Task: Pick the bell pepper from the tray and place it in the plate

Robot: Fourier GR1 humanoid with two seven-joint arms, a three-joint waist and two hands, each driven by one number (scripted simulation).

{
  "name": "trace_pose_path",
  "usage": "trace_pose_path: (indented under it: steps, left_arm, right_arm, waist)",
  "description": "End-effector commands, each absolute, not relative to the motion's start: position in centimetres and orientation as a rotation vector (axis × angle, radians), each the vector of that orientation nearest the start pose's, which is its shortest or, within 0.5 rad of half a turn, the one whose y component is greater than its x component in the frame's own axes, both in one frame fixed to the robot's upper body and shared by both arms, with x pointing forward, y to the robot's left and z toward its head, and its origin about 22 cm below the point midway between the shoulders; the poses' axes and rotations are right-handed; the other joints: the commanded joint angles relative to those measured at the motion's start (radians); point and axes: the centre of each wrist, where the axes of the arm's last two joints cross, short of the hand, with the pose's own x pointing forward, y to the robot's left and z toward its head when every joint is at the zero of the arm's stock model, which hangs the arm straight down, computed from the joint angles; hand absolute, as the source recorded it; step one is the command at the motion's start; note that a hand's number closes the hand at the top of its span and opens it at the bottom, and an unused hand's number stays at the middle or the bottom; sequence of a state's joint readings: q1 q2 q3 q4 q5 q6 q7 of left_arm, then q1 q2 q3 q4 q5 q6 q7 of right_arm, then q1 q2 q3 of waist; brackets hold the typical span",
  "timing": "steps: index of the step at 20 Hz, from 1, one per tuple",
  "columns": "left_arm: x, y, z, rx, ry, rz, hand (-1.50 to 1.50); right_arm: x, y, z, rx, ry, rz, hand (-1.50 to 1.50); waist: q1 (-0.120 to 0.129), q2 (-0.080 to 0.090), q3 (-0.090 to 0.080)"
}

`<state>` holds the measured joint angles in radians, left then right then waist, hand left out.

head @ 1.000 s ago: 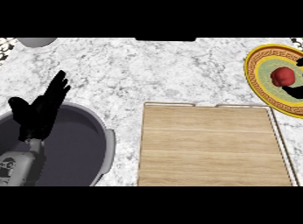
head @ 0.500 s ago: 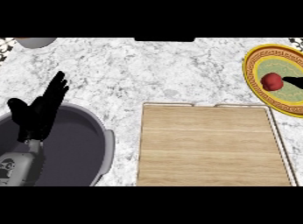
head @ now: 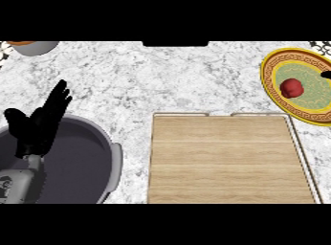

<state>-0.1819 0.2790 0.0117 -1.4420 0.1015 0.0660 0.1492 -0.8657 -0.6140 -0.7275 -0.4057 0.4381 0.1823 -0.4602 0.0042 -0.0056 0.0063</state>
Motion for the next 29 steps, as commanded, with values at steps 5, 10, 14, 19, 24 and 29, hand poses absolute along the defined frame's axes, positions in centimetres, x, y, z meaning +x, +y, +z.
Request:
trace_pose_path:
  steps: [5,10,14,19,24,29]
  left_arm:
    - [28.2,29.4,2.4,0.176,-1.411,-0.090,0.00]
    - [28.9,28.1,3.5,0.143,-1.424,-0.107,0.00]
    - [28.2,28.3,3.6,0.157,-1.418,-0.104,0.00]
    - [28.2,28.4,2.9,0.169,-1.421,-0.110,0.00]
    - [28.2,27.6,2.2,0.165,-1.438,-0.104,0.00]
    - [27.9,27.8,2.4,0.143,-1.395,-0.118,0.00]
  right_arm:
    - [33.7,-50.1,8.6,-0.354,-1.726,0.014,-1.50]
    - [33.4,-50.9,9.4,-0.390,-1.778,0.010,-1.50]
    - [32.9,-51.7,9.8,-0.418,-1.771,0.020,-1.50]
    - [29.0,-54.5,8.1,-0.469,-1.753,0.020,-1.50]
    - [28.5,-54.9,7.9,-0.486,-1.717,0.020,-1.50]
    - [27.8,-55.4,7.6,-0.510,-1.672,0.052,-1.50]
  waist:
    - [0.006,0.012,-0.005]
    - [0.019,0.015,-0.004]
    - [0.026,0.015,-0.004]
    - [0.027,0.018,-0.002]
    - [0.028,0.019,-0.002]
    - [0.033,0.019,-0.002]
